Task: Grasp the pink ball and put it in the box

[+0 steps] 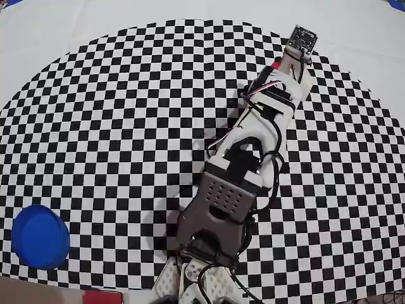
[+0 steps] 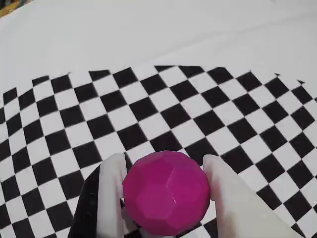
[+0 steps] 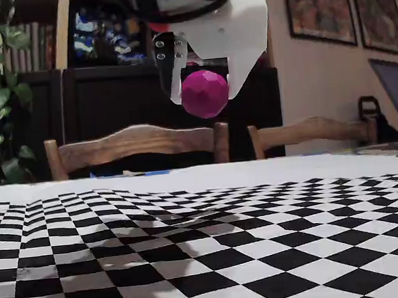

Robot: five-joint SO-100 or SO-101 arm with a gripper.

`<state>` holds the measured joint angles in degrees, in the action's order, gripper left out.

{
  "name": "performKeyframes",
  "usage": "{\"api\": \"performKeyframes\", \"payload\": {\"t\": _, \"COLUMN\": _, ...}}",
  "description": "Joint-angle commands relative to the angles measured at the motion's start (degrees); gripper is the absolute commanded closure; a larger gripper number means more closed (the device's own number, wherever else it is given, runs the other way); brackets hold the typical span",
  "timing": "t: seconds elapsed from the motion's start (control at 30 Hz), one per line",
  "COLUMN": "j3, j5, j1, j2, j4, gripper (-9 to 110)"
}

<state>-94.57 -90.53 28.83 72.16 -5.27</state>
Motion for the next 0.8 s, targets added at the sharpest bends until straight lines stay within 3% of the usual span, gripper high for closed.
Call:
{"api": "performKeyframes", "payload": {"t": 0.0, "j3": -1.41, "j5": 0.26, "j1": 0.79, "j2": 6.5, "j4": -0.18, "gripper": 101}}
{"api": "performKeyframes", "payload": {"t": 0.77, "j3": -20.04, "j5": 0.26, "j1": 1.41, "j2": 28.74, "j4": -0.18, "gripper": 101}}
